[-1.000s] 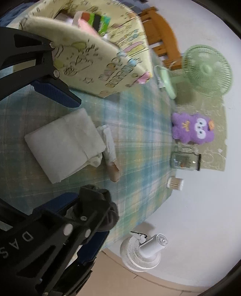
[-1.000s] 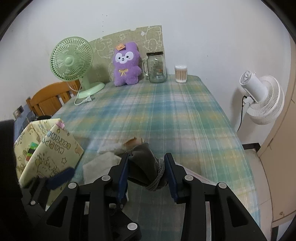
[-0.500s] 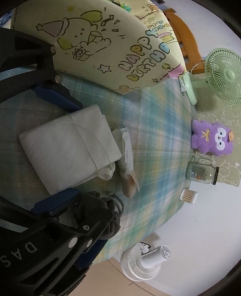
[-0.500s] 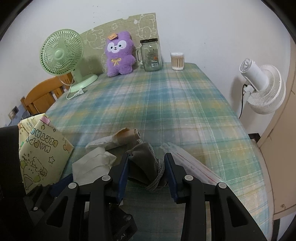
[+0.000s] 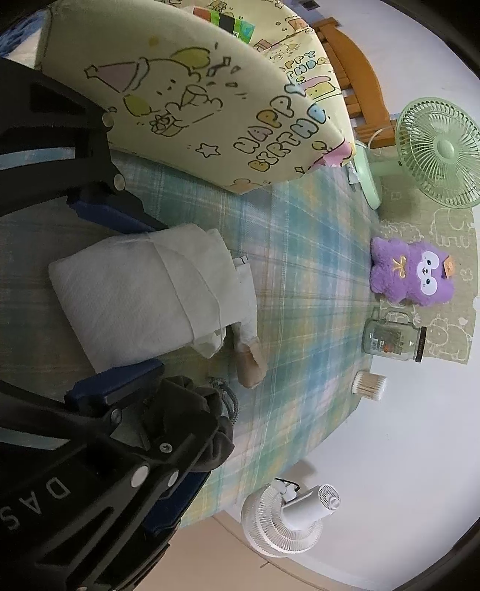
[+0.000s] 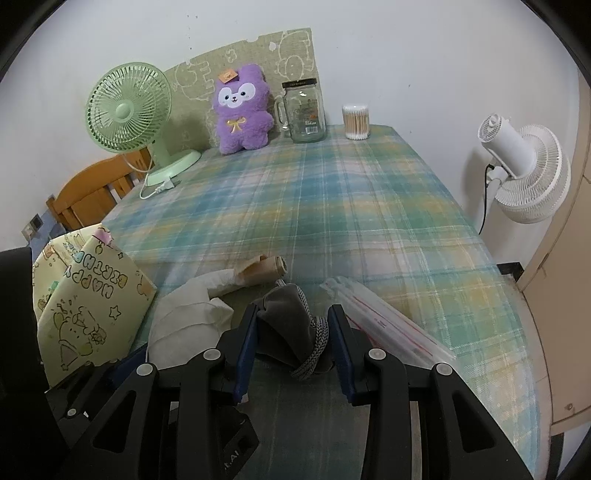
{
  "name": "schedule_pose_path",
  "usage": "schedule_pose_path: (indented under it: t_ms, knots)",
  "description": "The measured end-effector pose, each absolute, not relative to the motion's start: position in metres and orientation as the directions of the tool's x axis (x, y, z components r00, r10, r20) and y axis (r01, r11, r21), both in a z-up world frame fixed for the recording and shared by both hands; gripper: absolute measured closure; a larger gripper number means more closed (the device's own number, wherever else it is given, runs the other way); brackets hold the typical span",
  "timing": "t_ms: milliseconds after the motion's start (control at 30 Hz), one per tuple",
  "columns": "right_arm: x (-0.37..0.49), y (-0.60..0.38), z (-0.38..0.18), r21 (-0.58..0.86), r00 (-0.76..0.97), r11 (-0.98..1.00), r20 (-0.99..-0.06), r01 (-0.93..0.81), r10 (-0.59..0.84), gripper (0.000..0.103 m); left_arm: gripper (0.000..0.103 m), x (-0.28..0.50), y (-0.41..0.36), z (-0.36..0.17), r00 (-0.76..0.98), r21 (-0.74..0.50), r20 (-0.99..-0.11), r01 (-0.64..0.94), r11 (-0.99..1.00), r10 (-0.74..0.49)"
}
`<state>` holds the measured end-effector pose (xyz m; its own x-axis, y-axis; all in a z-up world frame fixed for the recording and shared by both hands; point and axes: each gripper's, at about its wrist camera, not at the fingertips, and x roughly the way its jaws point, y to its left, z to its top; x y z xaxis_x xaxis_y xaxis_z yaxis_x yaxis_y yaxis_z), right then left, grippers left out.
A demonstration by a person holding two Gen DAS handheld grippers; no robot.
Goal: Organize soft objects
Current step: 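Grasp the grey sock bundle with right tool while left tool grasps white folded cloth, then lift and carry white cloth with left tool while right tool carries grey sock to box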
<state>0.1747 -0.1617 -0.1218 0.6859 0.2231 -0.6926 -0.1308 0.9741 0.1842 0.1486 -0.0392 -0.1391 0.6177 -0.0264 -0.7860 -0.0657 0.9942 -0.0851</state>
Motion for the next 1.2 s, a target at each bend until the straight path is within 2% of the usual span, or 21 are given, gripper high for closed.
schedule_pose_path:
  t_ms: [167,600,1200]
  knots:
    - [0.165,-0.165,-0.116,0.197,0.696,0.972,-0.681,-0.128,0.23,0.062,0.041,0.14,-0.041,-0.131,0.632,-0.091,-0.774,-0.045,0.995,-0.042]
    - [0.143,-0.169,-0.094,0.171,0.736,0.978,-0.646,-0.12,0.204,0.062,0.041,0.118,-0.049,-0.105,0.681,-0.041,-0.732,-0.012,0.999,-0.022]
    - [0.112,-0.174,-0.042,0.178,0.802,0.979,-0.568,-0.1,0.185,0.062,0.041,0.092,-0.053,-0.056,0.74,-0.033,-0.67,0.037,0.999,-0.05]
